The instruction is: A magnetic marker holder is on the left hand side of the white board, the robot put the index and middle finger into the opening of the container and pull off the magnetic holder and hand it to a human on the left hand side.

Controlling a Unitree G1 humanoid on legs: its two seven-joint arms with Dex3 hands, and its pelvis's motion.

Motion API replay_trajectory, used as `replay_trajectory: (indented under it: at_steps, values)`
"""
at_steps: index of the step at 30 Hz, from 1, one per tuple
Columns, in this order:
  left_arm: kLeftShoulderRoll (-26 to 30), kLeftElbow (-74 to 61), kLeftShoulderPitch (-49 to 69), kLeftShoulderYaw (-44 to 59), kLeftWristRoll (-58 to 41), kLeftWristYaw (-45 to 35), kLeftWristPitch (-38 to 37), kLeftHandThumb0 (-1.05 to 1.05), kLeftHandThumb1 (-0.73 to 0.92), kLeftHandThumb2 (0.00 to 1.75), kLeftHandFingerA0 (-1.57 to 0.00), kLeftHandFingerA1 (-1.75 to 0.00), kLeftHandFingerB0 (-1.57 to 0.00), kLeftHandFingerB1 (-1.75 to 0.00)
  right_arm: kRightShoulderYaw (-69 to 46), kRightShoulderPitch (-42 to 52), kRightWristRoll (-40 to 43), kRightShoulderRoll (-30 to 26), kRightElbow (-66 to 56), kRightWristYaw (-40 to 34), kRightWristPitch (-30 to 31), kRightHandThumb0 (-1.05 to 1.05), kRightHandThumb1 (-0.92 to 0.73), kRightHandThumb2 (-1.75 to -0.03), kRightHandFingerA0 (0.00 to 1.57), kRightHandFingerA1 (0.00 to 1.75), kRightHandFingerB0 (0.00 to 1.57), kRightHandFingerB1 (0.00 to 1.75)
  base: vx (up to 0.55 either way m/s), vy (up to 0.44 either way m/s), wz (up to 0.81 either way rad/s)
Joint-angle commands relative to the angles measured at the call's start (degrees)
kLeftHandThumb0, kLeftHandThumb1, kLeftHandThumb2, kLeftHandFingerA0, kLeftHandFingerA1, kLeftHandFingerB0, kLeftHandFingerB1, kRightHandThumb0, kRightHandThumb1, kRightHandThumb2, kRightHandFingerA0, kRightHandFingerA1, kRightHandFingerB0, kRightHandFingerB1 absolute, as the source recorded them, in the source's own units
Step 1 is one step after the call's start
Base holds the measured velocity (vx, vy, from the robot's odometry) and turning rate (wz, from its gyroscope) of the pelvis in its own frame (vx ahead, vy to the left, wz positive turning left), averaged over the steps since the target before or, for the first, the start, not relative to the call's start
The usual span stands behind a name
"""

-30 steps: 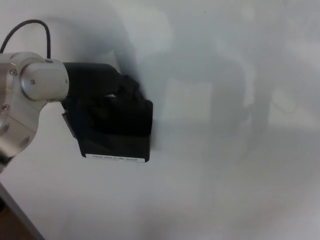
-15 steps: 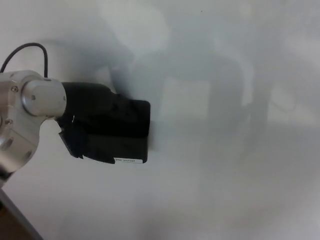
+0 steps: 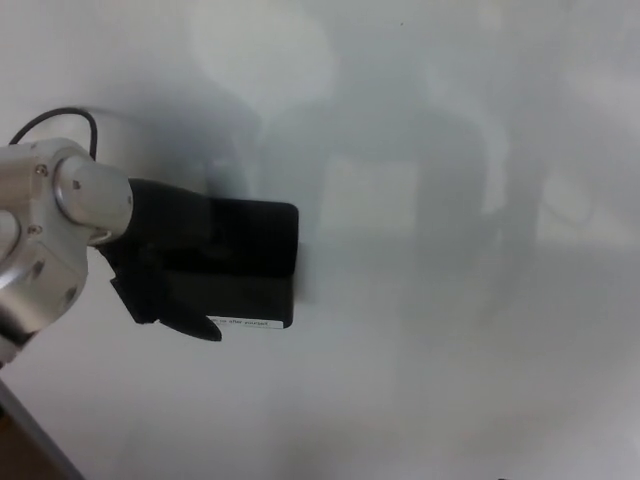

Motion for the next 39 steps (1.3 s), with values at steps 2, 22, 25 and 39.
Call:
replay_trajectory:
  at_steps: [2, 22, 25, 39]
  values:
    - [-1.38, 2.58, -1.81, -0.74, 0.09, -2.4, 1.67, -0.76, 0.45, 0.81, -0.11, -0.43, -0.04, -0.17, -0.19, -0.24, 0.29, -0.9, 0.04, -0.56, -0.11, -0.58, -0.8, -0.66, 0.24, 0.3, 0.19, 0.28, 0.0, 0.0, 0.0]
    - [-7.58, 4.71, 1.34, -6.71, 2.33, -2.13, 4.15, -0.69, 0.46, 0.55, -0.09, -0.29, -0.06, -0.24, 0.31, 4.92, 0.6, -0.52, -0.03, 0.56, -2.01, -0.6, -0.8, -0.65, 0.27, 0.31, 0.19, 0.29, 0.0, 0.0, 0.0]
    - [-7.9, 5.33, 2.1, -8.36, 3.28, -1.98, 3.1, -0.62, 0.39, 0.79, -0.04, -0.42, -0.02, -0.25, 0.58, 4.9, 0.25, -0.54, 0.02, 0.34, -1.94, -0.66, -0.64, -0.9, 0.21, 0.44, 0.14, 0.4, 0.0, 0.0, 0.0]
    - [-6.21, 5.25, 7.42, -11.15, 8.78, 5.09, -8.49, -0.25, 0.7, 0.7, -1.04, -0.58, -0.87, -0.52, 0.65, 5.35, 0.31, -0.51, -0.13, 0.52, -2.85, -0.62, -0.8, -0.65, 0.24, 0.31, 0.18, 0.28, 0.0, 0.0, 0.0]
